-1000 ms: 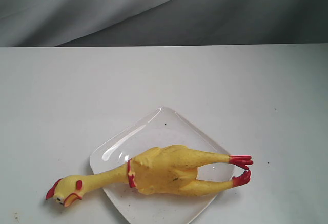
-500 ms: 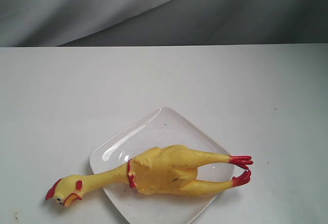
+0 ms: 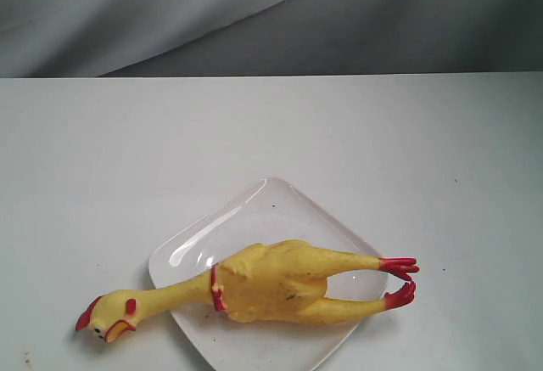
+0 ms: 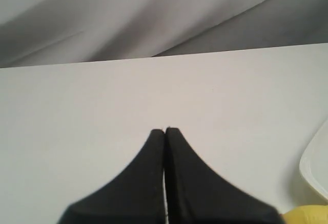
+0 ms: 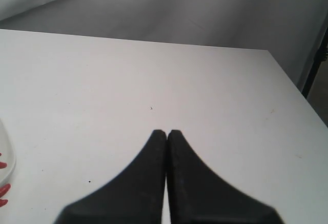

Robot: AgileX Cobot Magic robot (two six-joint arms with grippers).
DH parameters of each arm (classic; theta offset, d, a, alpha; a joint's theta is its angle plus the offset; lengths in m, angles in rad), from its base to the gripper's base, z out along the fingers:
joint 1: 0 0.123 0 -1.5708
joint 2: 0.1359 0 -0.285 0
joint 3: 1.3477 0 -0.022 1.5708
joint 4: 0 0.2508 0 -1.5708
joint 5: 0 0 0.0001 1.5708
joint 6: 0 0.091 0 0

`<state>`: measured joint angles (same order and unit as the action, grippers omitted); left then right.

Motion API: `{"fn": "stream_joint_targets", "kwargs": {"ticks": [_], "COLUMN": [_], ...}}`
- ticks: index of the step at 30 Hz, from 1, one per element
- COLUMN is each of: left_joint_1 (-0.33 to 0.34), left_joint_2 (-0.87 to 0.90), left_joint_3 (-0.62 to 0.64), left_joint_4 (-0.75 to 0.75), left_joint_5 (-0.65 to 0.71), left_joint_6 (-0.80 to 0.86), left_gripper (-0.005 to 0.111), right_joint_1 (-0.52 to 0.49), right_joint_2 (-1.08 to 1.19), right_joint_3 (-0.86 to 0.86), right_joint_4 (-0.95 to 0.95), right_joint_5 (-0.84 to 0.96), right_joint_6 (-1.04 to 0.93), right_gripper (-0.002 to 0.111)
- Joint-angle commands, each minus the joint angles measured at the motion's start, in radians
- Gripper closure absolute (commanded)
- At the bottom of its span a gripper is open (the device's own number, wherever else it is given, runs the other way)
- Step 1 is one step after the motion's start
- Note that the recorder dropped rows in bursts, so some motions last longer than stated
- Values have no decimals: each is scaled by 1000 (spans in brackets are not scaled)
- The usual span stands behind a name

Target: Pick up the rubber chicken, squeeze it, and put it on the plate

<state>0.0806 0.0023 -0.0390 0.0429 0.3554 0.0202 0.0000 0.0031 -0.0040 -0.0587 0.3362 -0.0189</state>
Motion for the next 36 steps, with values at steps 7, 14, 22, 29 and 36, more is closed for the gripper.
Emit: {"fn": "stream_joint_targets", "kwargs": {"ticks": [7,14,22,29,36], "left_joint_1": [2,2,2,2,2], "left_joint_2": [-2,-2,-2,-2,-2], "left_joint_3": [39,39,39,39,39], "left_joint_4": [-5,-5,-5,-5,-5], "left_joint_5": [4,6,6,6,6], "left_joint_6": [15,15,15,15,15], "left_gripper": [107,107,107,107,107], "right_joint_1": [0,0,0,0,0], "right_joint_2": [-3,-3,-3,-3,-3], "right_joint_3": [4,4,4,4,4], "right_joint_4": [-7,-7,-7,-7,-7], "right_joint_5": [-2,-2,-2,-2,-2], "right_joint_6": [-3,-3,-3,-3,-3], "right_gripper": [108,108,108,108,108]}}
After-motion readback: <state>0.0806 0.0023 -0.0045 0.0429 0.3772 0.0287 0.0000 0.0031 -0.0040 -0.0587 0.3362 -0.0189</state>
